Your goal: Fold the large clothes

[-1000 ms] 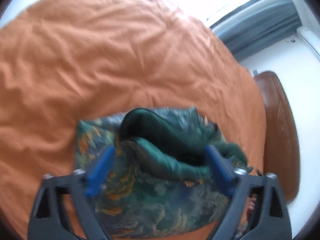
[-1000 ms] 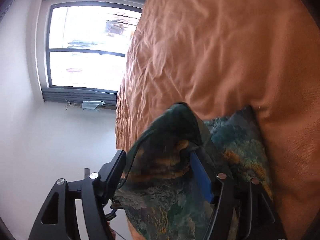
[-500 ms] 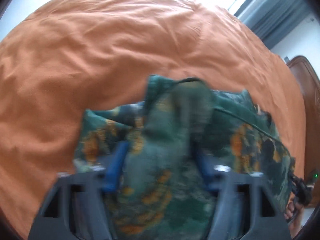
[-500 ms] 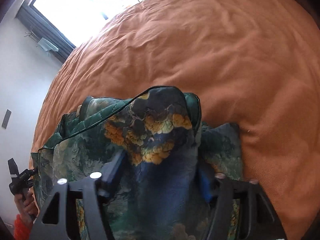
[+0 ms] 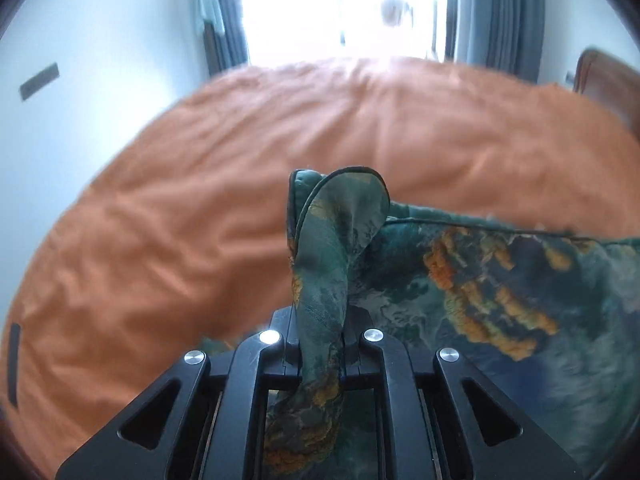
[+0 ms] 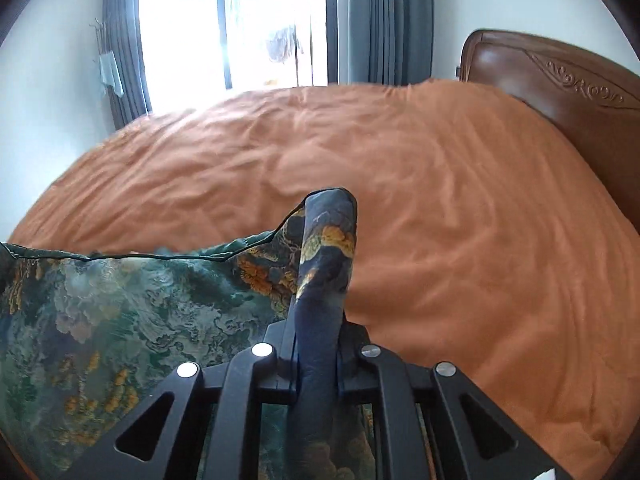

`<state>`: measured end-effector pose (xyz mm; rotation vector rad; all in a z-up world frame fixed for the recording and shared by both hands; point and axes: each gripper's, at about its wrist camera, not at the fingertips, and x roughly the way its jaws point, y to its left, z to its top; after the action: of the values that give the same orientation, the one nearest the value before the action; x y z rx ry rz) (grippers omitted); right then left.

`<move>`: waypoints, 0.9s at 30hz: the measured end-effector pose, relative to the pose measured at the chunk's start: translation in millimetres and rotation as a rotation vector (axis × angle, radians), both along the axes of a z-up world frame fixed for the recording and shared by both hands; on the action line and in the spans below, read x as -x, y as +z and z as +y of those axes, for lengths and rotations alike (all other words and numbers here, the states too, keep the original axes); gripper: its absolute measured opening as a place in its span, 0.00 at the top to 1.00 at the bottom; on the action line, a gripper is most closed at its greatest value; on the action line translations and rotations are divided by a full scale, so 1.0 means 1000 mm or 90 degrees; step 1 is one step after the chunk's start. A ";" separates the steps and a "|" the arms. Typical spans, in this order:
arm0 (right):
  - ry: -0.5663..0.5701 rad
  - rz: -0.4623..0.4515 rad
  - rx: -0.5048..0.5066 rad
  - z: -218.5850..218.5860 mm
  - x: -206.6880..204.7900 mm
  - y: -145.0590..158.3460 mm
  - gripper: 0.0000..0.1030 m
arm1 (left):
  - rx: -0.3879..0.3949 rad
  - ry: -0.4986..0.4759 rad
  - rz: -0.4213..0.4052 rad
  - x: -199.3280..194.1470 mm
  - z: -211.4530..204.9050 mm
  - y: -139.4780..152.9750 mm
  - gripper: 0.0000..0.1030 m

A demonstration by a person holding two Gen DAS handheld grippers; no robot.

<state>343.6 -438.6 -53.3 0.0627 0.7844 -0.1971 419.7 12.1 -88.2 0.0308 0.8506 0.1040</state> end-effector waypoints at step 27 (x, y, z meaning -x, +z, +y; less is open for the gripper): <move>-0.005 -0.018 -0.376 -0.070 0.008 -0.080 0.63 | 0.143 0.040 0.032 0.020 0.048 -0.019 0.07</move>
<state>335.8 -509.0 -133.8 0.6256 0.7937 0.0342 399.4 59.9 -106.9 -0.2053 0.9088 0.0656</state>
